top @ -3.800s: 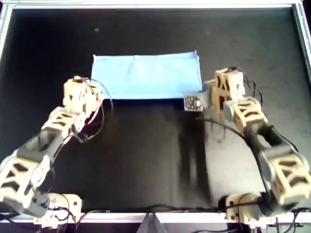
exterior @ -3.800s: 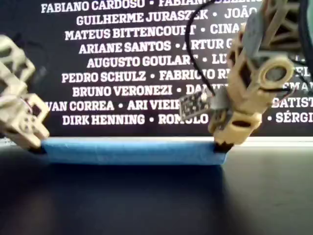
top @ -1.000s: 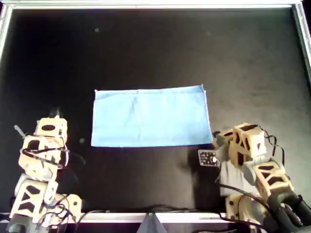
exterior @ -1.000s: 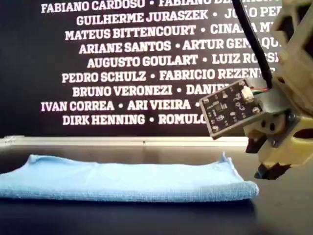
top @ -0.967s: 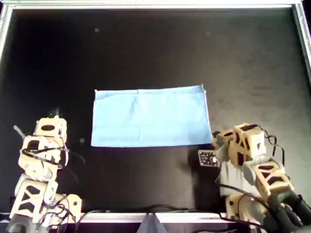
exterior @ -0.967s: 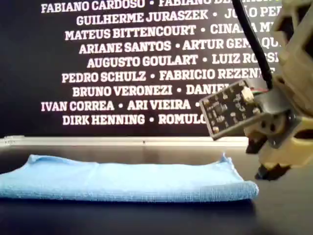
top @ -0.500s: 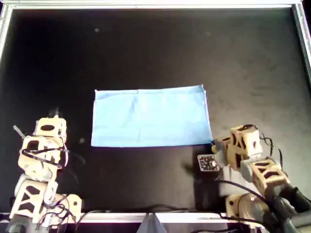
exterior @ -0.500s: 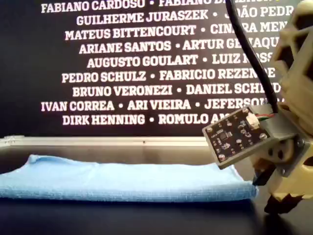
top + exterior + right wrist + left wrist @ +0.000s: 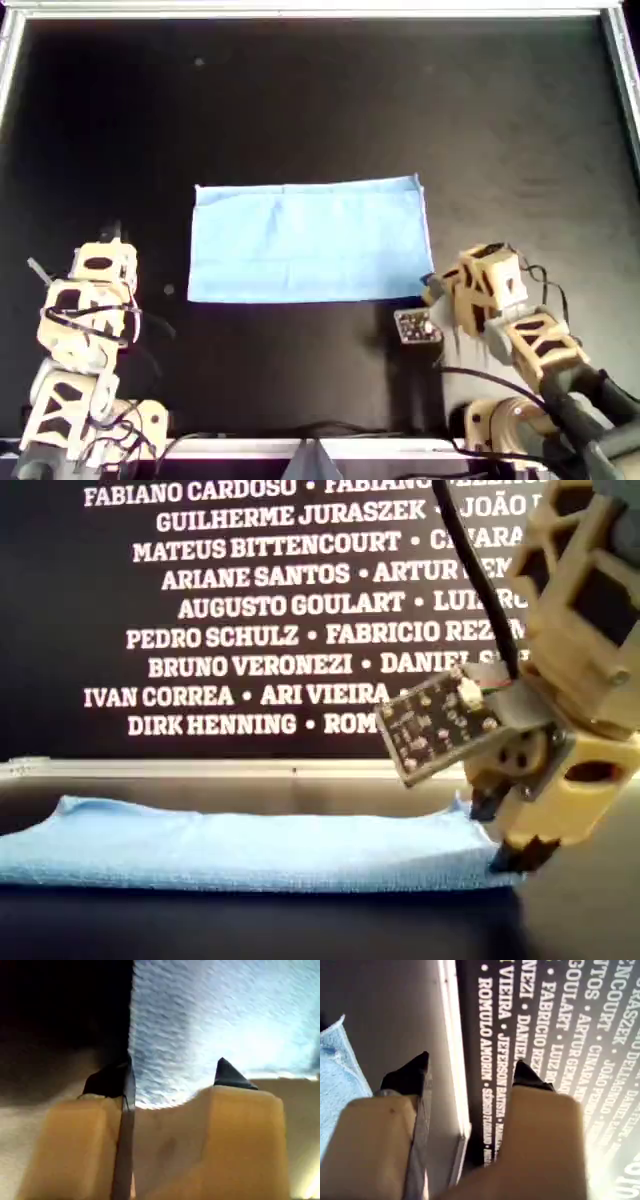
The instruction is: Fold a cloth
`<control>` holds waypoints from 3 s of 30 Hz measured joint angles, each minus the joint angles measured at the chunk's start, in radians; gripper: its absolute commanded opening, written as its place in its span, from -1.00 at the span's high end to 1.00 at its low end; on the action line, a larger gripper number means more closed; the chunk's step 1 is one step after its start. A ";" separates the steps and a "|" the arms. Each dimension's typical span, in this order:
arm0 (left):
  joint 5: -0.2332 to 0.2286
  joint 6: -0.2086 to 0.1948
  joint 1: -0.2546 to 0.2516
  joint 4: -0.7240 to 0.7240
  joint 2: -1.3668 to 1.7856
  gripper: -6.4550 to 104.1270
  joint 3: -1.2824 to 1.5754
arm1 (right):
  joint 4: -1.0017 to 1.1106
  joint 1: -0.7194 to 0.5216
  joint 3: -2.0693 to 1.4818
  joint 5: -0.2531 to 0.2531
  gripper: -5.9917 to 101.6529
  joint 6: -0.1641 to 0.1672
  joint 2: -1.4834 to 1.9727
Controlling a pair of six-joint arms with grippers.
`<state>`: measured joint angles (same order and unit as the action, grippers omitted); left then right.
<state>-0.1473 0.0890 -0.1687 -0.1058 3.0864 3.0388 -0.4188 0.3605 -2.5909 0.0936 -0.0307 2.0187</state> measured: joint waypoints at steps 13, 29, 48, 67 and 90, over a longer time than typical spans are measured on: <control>0.000 0.000 0.000 0.000 0.000 -0.18 0.000 | 0.000 -0.002 0.232 0.006 -0.29 -0.044 -0.318; -0.003 0.000 0.000 0.000 0.000 -0.17 0.000 | 0.000 0.003 0.256 0.005 0.82 -0.044 -0.299; 0.000 0.000 0.000 0.000 0.000 -0.16 0.000 | 0.000 0.299 0.813 0.000 0.87 -0.123 -0.518; 0.000 -0.006 0.000 0.000 0.000 -0.15 0.000 | 0.000 0.571 1.571 0.003 0.87 -0.123 -1.069; 0.000 -0.003 0.000 0.000 0.000 -0.15 0.000 | 0.000 0.667 1.925 0.000 0.02 -0.123 -1.425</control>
<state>-0.1473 0.0859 -0.1687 -0.1058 3.0864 3.0388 -0.4188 1.0278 -0.6657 0.0936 -0.1534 0.5937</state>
